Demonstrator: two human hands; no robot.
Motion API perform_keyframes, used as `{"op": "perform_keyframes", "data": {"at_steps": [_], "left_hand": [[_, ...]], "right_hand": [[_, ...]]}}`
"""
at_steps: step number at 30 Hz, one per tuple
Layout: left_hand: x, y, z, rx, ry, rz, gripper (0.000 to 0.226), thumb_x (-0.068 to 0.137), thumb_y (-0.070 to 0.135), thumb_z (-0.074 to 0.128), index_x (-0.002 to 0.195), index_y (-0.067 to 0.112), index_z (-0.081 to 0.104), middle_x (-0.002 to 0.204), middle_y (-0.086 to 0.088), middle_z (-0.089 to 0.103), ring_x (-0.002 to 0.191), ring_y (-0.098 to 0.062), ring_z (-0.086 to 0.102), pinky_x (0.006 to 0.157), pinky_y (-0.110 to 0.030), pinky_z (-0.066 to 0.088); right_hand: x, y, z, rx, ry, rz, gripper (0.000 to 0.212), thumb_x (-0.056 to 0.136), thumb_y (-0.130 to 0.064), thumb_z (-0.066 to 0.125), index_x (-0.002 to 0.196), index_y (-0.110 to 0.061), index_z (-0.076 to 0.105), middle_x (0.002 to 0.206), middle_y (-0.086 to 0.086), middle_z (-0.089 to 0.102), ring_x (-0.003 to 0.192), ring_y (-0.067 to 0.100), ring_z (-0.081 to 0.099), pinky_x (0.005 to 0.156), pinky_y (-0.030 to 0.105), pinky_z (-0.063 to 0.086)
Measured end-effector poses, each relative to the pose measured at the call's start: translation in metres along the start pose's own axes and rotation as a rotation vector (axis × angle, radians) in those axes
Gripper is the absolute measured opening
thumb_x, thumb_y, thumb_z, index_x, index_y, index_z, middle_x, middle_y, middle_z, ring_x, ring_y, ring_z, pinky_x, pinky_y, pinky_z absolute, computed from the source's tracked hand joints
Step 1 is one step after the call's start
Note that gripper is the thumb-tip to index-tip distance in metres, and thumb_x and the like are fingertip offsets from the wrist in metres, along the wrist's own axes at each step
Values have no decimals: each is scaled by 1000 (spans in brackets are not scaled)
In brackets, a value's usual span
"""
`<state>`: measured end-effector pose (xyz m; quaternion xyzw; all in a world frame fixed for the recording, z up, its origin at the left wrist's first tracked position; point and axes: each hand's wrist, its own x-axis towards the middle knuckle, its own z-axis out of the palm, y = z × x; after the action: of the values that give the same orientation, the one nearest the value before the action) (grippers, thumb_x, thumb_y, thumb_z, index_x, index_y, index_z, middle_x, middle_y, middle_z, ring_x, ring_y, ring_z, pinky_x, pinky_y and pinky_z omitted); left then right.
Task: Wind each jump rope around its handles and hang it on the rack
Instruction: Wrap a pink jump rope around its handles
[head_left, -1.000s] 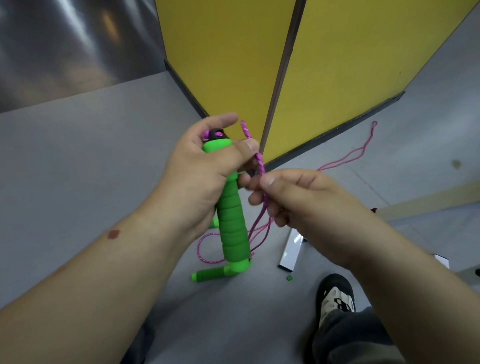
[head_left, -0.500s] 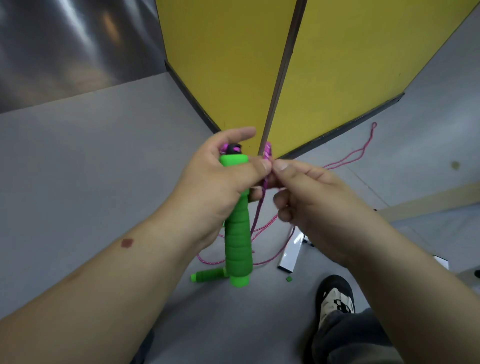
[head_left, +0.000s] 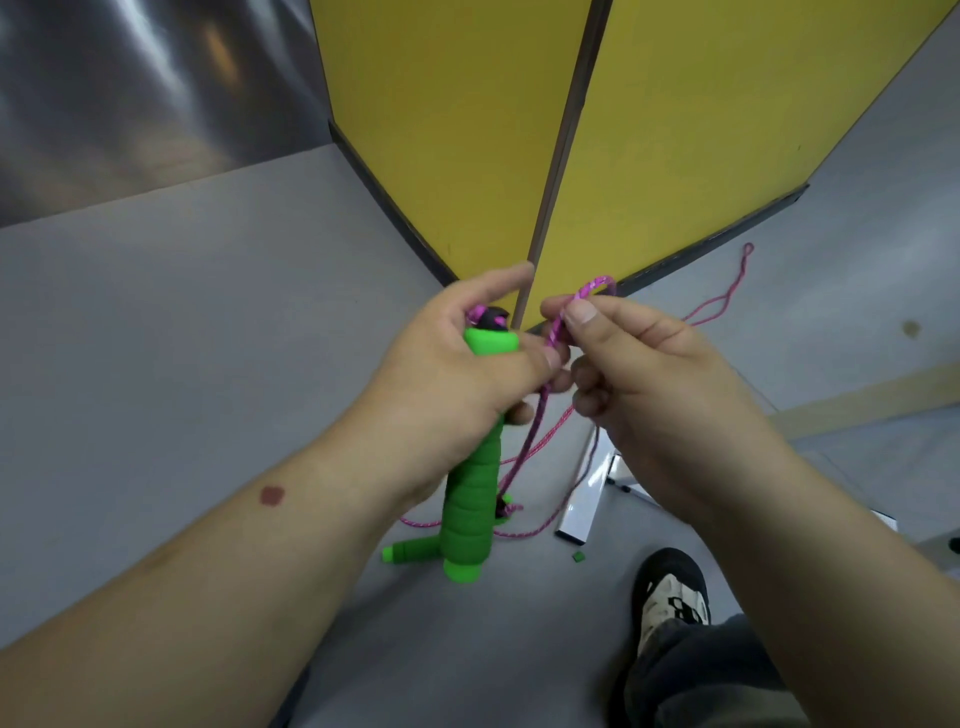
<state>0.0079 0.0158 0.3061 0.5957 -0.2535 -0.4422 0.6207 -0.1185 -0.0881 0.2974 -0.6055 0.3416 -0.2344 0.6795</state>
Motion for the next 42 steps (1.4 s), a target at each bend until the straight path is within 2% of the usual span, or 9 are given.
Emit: {"op": "perform_keyframes", "data": {"at_steps": [6,12,16,25,29,33,36,40,42], "left_hand": [[9,8,-12,-346,136,-6,55,90,-2,72,138,21,56,86,-8,78,86,-22,78,50,-22,53],[3,3,-10,-30,-20,-41,60,89,-2,72,137,30,59,89,0,79,78,-15,73,51,-25,52],[-2,-3,2,104,-77,-30,55,91,-4,72,131,33,62,86,-18,75,75,-30,70,56,-30,56],[7,14,-11,-554,146,-104,45,90,-2,69,131,15,62,84,-8,78,78,-21,79,49,-18,54],[6,10,-15,-195,160,-30,55,90,6,76,139,24,57,99,-7,79,83,-17,78,54,-22,54],[0,2,-11,189,-55,32,82,79,17,89,148,36,48,103,-1,78,85,-8,74,67,-23,56],[-3,-1,-7,485,-94,87,101,66,35,97,149,53,41,129,20,64,109,8,63,88,-16,54],[-4,-1,-5,489,-63,78,102,62,41,96,147,56,41,121,34,54,107,30,48,87,-2,45],[-2,-3,-4,430,-48,44,104,60,40,97,147,55,42,115,30,57,101,21,58,90,-12,53]], "right_hand": [[-9,-4,6,-248,-319,83,16,98,-21,63,98,-24,78,87,-3,75,66,2,56,64,25,44],[-4,-9,3,56,-116,-47,20,99,-11,59,104,-15,78,85,6,73,67,14,55,63,27,48],[-2,-11,1,102,-8,-32,18,99,-12,60,110,-15,74,89,3,75,59,10,53,53,23,46],[-10,-6,5,-220,-339,78,13,97,-19,66,104,-16,77,86,6,74,65,5,57,61,25,42],[-7,-10,5,-46,-175,-3,17,98,-14,61,100,-14,78,76,5,70,58,10,48,53,22,38],[-2,-16,2,238,-50,34,20,101,-17,56,108,-12,74,71,0,65,54,8,42,52,21,33],[-1,-18,0,336,-58,68,22,102,-17,53,115,-10,70,72,-1,62,53,7,42,48,18,33],[2,-19,-1,476,-32,83,22,102,-18,53,117,-10,67,71,-3,58,53,5,41,47,16,34],[3,-18,-2,505,-24,67,22,103,-18,52,118,-10,66,71,-2,58,53,6,41,47,17,36]]}}
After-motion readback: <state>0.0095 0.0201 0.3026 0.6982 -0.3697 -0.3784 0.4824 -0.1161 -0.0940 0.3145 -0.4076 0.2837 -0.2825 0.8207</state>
